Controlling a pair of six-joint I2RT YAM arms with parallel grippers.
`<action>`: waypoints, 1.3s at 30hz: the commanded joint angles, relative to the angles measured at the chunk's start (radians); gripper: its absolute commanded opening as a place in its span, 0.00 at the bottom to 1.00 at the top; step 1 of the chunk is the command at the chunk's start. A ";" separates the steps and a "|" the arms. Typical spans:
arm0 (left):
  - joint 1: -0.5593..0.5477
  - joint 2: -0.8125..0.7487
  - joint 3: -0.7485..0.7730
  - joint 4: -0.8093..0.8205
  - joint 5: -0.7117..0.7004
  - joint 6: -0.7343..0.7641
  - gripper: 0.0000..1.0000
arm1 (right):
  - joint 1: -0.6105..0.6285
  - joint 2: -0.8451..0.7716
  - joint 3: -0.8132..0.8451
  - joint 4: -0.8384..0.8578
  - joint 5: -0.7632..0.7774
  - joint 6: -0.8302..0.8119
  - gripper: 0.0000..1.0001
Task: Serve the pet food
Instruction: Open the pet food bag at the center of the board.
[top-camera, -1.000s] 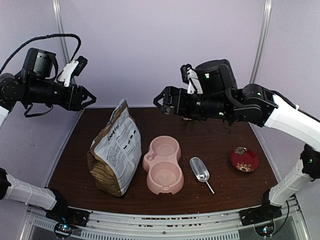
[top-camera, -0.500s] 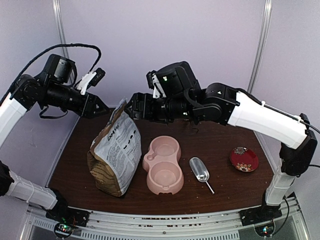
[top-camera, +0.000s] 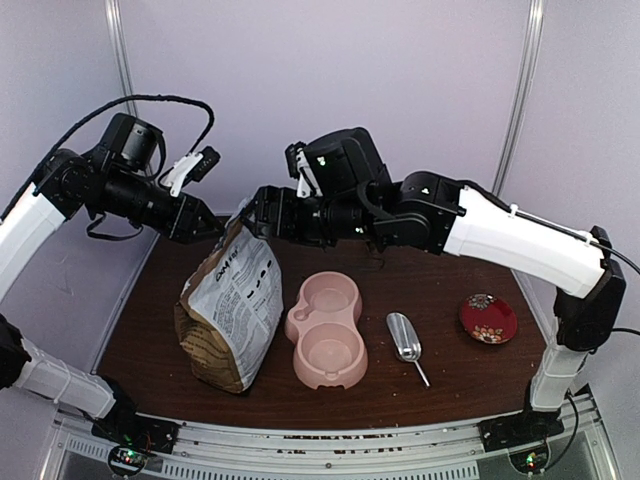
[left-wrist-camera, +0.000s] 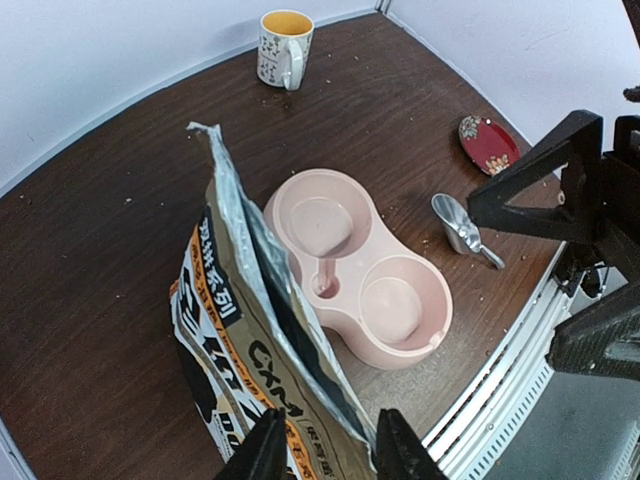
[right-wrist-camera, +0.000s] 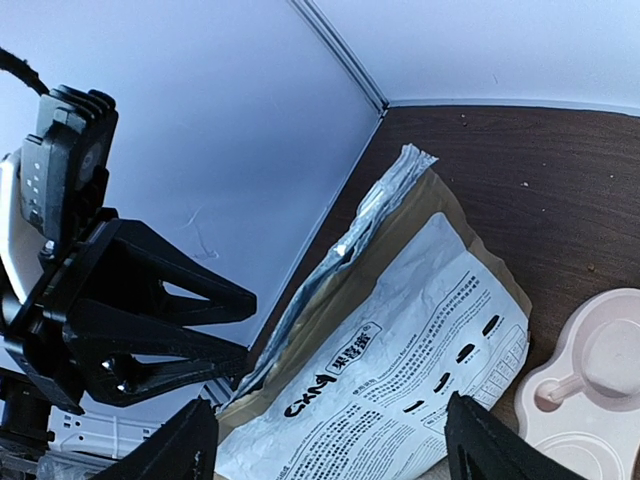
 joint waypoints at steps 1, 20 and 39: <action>0.006 0.018 -0.005 -0.016 0.026 0.003 0.34 | -0.001 0.013 0.005 0.047 0.009 -0.012 0.80; 0.006 0.028 -0.015 -0.041 -0.005 -0.013 0.17 | -0.004 0.023 -0.045 0.125 -0.011 0.001 0.77; 0.005 0.013 -0.040 -0.037 0.002 -0.034 0.08 | -0.003 0.169 0.043 0.212 -0.092 0.098 0.54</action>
